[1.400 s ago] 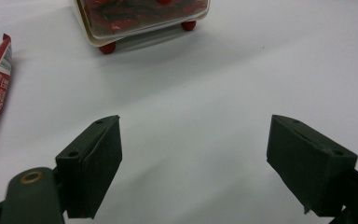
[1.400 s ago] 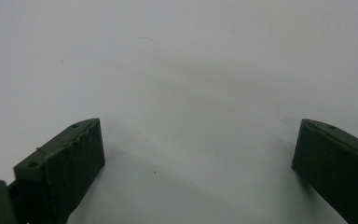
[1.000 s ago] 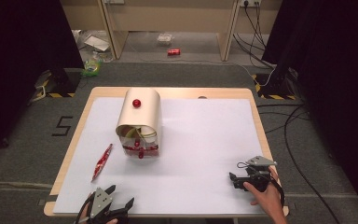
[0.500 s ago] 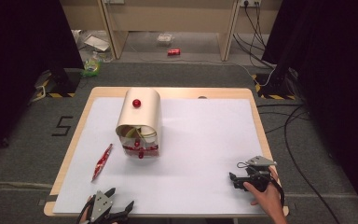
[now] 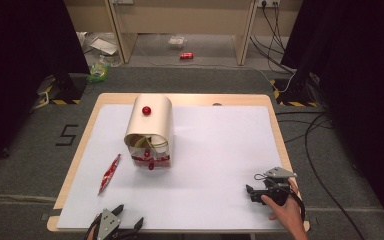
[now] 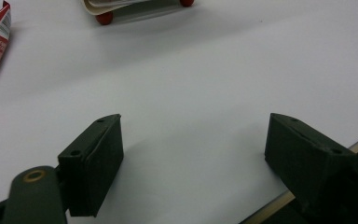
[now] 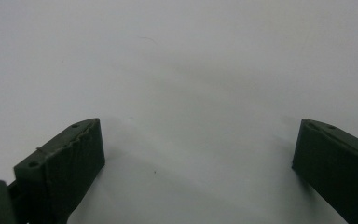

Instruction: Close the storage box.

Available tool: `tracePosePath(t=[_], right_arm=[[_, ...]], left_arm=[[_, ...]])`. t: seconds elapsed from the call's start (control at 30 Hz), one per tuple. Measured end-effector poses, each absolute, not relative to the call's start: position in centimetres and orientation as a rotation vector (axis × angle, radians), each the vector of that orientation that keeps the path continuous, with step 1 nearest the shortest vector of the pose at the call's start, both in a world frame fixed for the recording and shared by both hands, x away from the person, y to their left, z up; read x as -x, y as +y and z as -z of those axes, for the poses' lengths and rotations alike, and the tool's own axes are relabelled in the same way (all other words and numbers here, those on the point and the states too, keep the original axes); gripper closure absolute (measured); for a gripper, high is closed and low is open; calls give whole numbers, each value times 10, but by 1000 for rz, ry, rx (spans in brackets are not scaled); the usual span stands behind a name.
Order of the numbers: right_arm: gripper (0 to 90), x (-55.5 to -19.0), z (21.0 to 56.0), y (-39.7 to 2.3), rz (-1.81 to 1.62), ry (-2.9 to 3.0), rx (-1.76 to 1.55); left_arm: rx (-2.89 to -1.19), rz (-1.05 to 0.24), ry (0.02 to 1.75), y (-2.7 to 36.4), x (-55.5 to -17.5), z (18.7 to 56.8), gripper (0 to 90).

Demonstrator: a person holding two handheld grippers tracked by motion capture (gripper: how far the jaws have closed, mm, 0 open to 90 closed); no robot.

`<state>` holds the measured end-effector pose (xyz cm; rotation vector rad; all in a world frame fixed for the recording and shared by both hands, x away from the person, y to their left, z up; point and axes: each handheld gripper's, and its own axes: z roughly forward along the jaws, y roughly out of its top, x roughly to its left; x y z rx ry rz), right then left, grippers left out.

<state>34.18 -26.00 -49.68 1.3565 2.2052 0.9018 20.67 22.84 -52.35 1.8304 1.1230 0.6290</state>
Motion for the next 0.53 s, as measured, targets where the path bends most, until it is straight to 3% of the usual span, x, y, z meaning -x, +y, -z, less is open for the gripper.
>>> tracePosePath(t=[0.53], right_arm=[[26, -342, 497, -260, -902, 2205, -1355]], left_arm=[[-1818, -628, 1120, 229, -206, 525, 185]])
